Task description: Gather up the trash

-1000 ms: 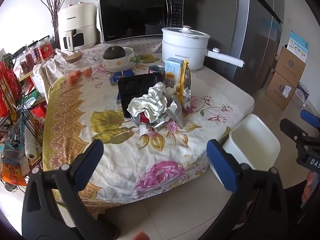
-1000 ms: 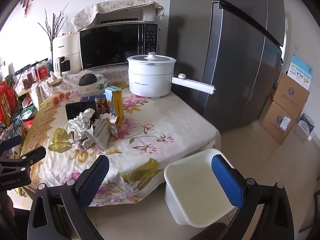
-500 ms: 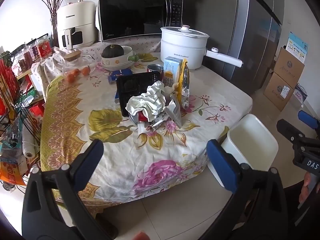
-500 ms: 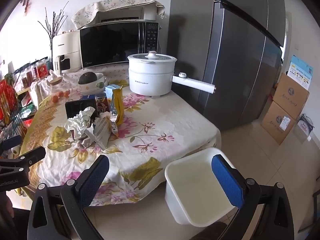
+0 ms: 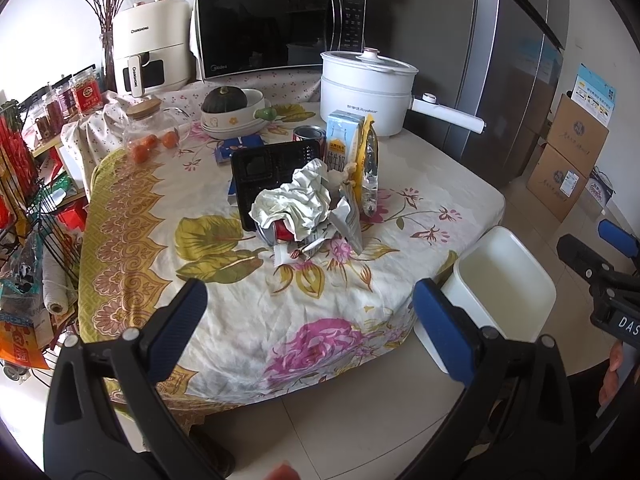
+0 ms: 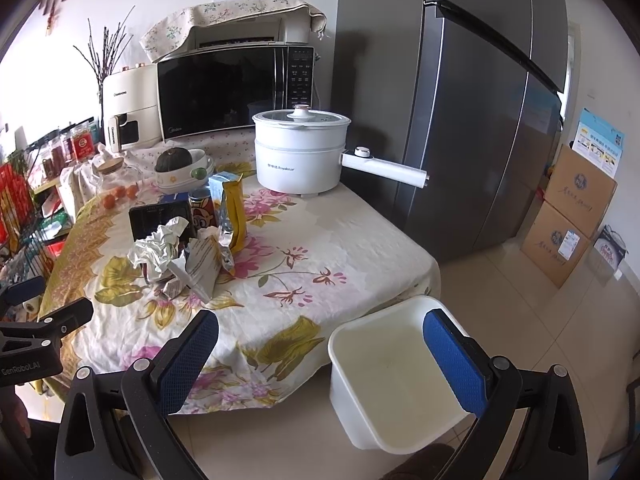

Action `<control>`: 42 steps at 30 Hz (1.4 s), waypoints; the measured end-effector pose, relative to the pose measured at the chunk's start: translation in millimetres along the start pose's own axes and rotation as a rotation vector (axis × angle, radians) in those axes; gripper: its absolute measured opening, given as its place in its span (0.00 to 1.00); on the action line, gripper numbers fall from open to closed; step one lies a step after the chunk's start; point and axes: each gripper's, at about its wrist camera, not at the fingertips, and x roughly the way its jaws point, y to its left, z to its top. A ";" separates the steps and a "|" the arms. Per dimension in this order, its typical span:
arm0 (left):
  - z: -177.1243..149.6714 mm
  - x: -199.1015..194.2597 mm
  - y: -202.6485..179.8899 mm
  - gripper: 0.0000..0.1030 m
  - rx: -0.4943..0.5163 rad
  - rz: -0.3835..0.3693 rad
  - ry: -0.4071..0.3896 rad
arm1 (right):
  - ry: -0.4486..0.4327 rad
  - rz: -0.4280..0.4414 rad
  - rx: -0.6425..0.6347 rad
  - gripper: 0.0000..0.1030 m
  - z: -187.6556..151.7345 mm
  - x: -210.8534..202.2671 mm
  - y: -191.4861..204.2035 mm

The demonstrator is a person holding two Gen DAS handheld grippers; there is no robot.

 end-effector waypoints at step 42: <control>-0.8 2.9 -9.6 0.99 0.011 -0.014 0.005 | 0.001 -0.002 0.021 1.00 -1.0 2.4 -2.6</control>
